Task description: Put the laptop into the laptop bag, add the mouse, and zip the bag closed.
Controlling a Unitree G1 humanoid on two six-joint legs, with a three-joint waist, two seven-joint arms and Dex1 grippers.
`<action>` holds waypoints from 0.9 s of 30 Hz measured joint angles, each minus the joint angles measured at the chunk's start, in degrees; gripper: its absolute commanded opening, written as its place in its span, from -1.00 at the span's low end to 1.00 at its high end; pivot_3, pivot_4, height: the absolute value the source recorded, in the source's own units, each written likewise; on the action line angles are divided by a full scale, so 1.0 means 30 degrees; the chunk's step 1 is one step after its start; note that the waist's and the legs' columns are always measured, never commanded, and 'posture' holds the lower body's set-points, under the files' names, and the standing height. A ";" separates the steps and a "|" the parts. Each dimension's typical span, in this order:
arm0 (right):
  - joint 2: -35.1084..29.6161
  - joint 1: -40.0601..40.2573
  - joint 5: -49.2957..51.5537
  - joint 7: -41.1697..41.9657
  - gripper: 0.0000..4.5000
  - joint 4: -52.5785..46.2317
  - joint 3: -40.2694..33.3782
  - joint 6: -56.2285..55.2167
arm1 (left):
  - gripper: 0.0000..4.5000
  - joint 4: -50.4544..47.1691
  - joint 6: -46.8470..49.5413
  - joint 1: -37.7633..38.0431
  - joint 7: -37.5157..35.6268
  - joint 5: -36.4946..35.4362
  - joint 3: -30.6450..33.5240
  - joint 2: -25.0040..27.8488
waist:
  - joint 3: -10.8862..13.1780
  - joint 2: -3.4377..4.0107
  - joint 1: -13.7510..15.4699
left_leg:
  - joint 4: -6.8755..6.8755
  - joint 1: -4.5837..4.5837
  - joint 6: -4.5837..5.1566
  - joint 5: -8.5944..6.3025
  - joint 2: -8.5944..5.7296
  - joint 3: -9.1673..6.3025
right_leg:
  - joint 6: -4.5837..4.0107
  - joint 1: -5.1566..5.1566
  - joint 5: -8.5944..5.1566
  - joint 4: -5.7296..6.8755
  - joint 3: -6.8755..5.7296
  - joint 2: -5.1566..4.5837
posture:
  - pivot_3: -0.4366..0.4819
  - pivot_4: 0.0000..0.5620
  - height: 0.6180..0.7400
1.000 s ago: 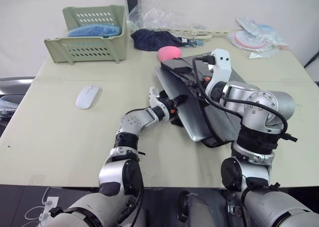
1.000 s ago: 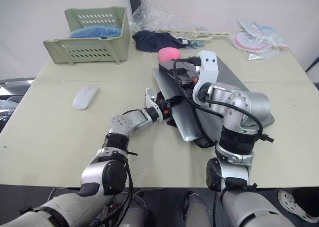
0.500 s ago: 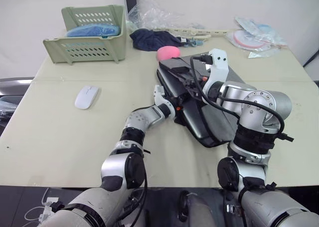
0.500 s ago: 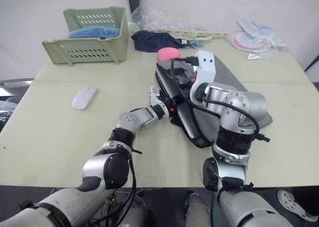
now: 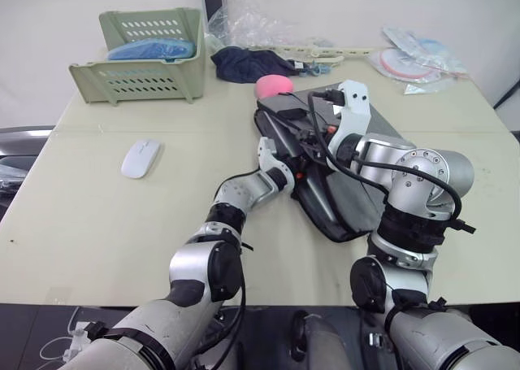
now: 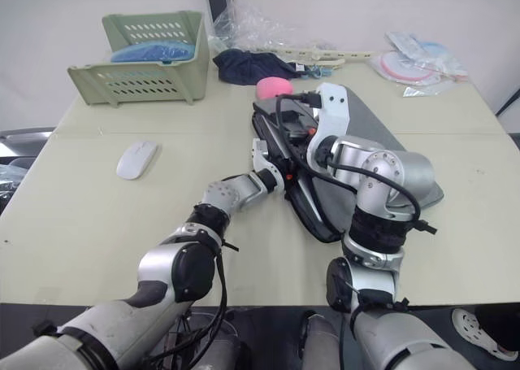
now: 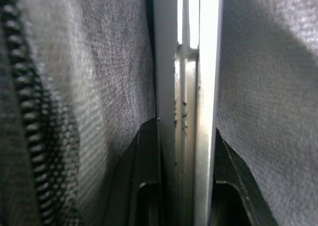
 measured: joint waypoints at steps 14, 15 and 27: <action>-0.0016 -0.0309 0.0000 -0.0024 -1.00 -0.0484 -0.0113 -0.0024 | 0.98 -0.0618 0.1225 -0.0120 -0.0720 0.0487 -0.0172 -0.0060 | 0.0003 0.0005 -0.0203 | -0.0007 0.0016 0.0000 0.0000 0.0012 0.0017 | 0.0002 -0.0004 0.0001 0.0001 0.0003 0.0009 | -0.05 -0.47 1.00; -0.0019 -0.0309 0.0000 -0.0024 -1.00 -0.0484 -0.0108 -0.0024 | 0.98 -0.0704 0.1387 -0.0108 -0.0718 0.0535 -0.0210 -0.0015 | 0.0003 0.0005 -0.0219 | -0.0008 0.0016 -0.0001 0.0000 0.0012 0.0019 | 0.0002 -0.0006 0.0001 0.0001 0.0003 0.0009 | -0.05 -0.47 1.00; -0.0009 -0.0179 0.0183 -0.0013 -1.00 -0.0276 0.0187 -0.0390 | 0.98 -0.3894 0.3840 0.1462 -0.0612 0.0646 -0.0928 0.0522 | 0.0003 0.0006 -0.0639 | -0.0013 0.0021 -0.0001 0.0000 0.0024 0.0017 | 0.0002 -0.0007 0.0001 0.0002 0.0004 0.0014 | -0.05 -0.47 1.00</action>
